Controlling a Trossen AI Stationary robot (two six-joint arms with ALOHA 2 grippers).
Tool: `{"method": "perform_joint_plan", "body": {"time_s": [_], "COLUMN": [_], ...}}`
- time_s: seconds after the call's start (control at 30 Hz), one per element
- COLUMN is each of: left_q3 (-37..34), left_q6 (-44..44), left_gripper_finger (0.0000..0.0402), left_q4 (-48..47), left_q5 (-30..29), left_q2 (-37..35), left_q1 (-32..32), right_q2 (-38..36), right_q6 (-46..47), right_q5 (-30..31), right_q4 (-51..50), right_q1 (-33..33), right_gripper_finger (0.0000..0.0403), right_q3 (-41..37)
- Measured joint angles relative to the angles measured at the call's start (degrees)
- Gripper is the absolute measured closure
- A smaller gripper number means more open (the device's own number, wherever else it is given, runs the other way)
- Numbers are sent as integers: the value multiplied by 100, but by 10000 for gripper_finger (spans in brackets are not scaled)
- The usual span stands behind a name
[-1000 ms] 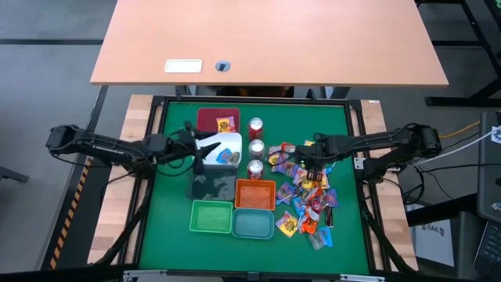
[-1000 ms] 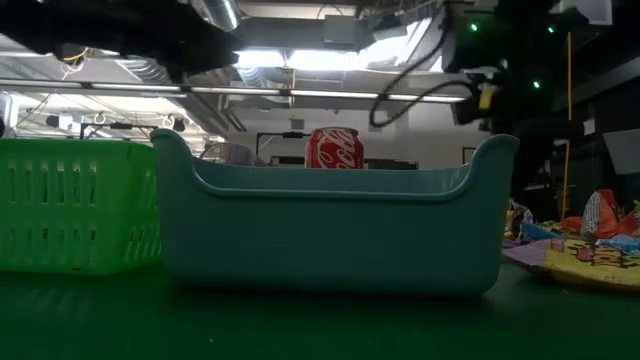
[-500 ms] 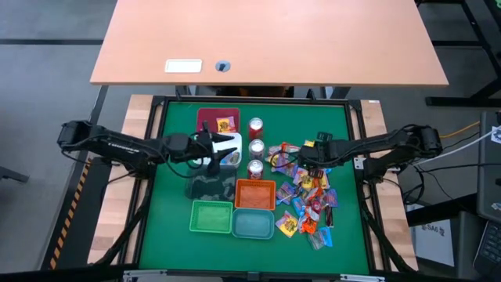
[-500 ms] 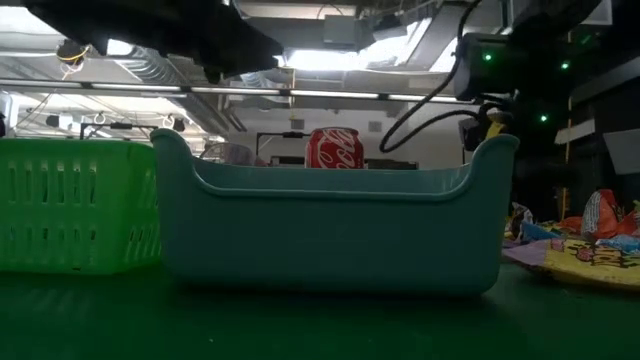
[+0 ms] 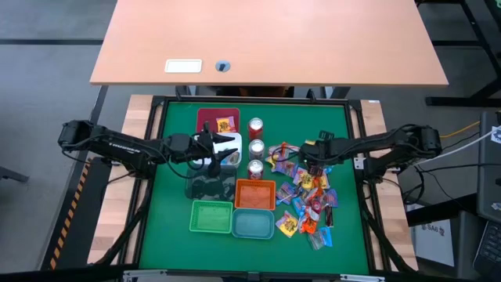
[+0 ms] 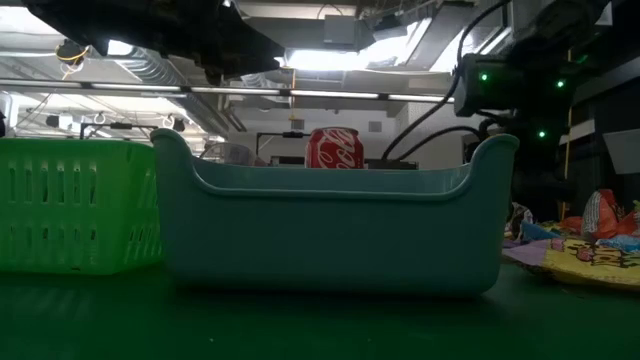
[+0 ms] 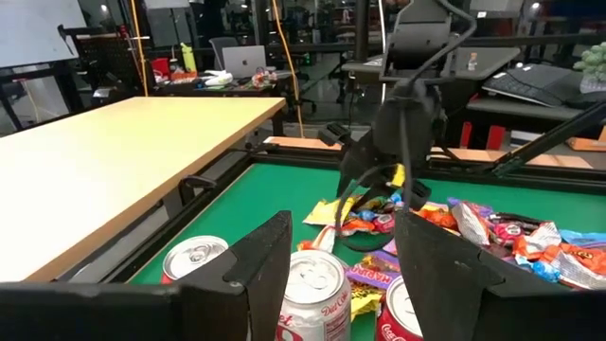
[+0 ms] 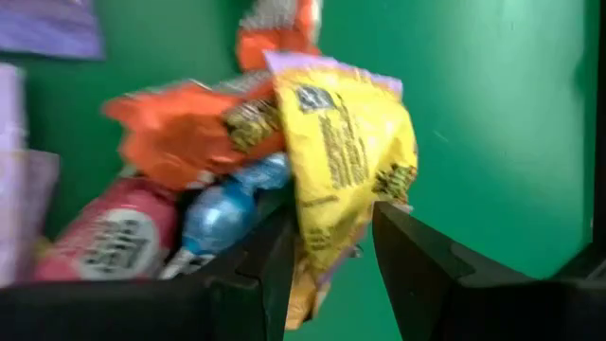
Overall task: Sort candy
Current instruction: Put the yellow candy into the red bin
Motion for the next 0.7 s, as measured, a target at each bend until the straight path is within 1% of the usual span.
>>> {"method": "perform_joint_plan", "body": {"time_s": [0.1, 0.17, 0.23, 0.33, 0.37, 0.4, 0.5, 0.57, 0.7], "left_q3": [0, 0, 0, 0, 0, 0, 0, 0, 0], "left_q6": [1, 1, 2, 2, 3, 4, 4, 11, 53], "left_gripper_finger": [224, 224, 224, 224, 224, 224, 224, 224, 224], "left_q4": [-1, 1, 1, 1, 1, 1, 1, 1, 1], "left_q5": [0, 0, 0, 0, 0, 0, -1, -2, 55], "left_q2": [0, 0, 0, 0, 0, 0, 0, 0, 0], "left_q1": [0, 0, 0, 0, 0, 0, 0, 0, 0], "right_q2": [0, 2, 2, 2, 2, 2, 2, 2, 2], "right_q6": [-18, -32, -56, -135, -144, -148, -149, -153, -334], "right_q5": [-5, -6, -6, -19, -29, -33, -73, -176, -264], "right_q4": [9, 3, 3, 3, 7, 13, -14, -40, -476], "right_q1": [-177, -261, -326, -361, -361, -359, -352, -352, -350], "right_gripper_finger": [269, 289, 320, 378, 390, 393, 381, 380, 397], "right_q3": [-30, -30, -30, -30, -30, -30, 1, 85, 525]}}
